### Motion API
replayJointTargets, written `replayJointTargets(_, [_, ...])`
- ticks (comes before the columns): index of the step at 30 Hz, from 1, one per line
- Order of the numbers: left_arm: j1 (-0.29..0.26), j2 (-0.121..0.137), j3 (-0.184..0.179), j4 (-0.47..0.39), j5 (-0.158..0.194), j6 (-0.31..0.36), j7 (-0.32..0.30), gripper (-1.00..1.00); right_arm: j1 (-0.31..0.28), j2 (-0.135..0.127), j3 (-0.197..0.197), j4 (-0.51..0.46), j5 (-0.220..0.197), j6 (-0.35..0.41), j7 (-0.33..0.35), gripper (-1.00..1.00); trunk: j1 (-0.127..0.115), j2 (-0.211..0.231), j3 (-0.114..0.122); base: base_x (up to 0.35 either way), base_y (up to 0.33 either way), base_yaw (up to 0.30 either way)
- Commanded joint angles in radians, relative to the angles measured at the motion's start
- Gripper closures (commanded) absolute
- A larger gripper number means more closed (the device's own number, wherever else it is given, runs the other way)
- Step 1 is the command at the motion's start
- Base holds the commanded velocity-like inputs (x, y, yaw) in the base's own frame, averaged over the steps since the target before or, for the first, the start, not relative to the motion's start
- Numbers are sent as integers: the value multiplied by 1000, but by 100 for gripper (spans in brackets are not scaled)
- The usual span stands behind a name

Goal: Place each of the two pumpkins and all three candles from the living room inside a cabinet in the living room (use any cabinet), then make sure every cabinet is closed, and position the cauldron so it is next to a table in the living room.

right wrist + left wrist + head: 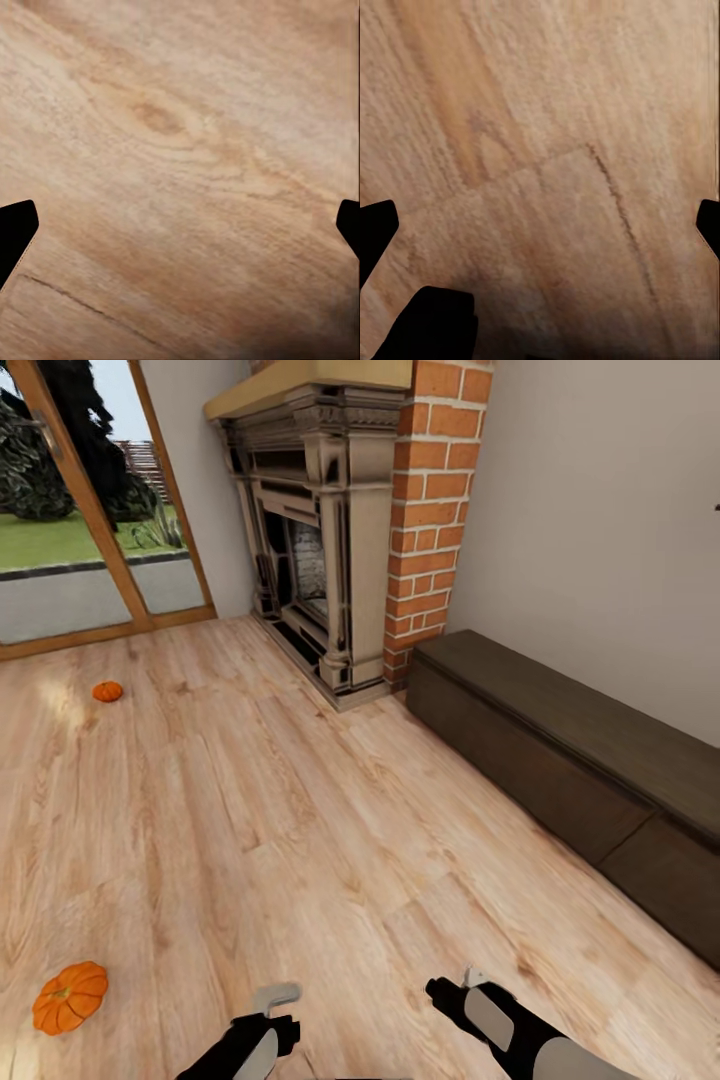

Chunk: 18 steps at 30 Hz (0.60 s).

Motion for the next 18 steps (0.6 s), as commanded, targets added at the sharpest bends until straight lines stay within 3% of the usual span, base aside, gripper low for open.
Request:
replayJointTargets(1, [0,1,-7,-2,10,2,9,-100,-1,0,7,2,-5,-12,-7,-100,-4,7,4,0,0,-215])
replayJointTargets(5, [0,0,-6,-2,10,2,9,-100,-1,-1,7,27,-8,-75,-7,-100,-19,35,21,0,0,-215])
replayJointTargets(18, [0,0,-6,1,10,3,9,-100,-1,-1,8,68,-7,-154,-1,-100,-69,126,78,0,0,-215])
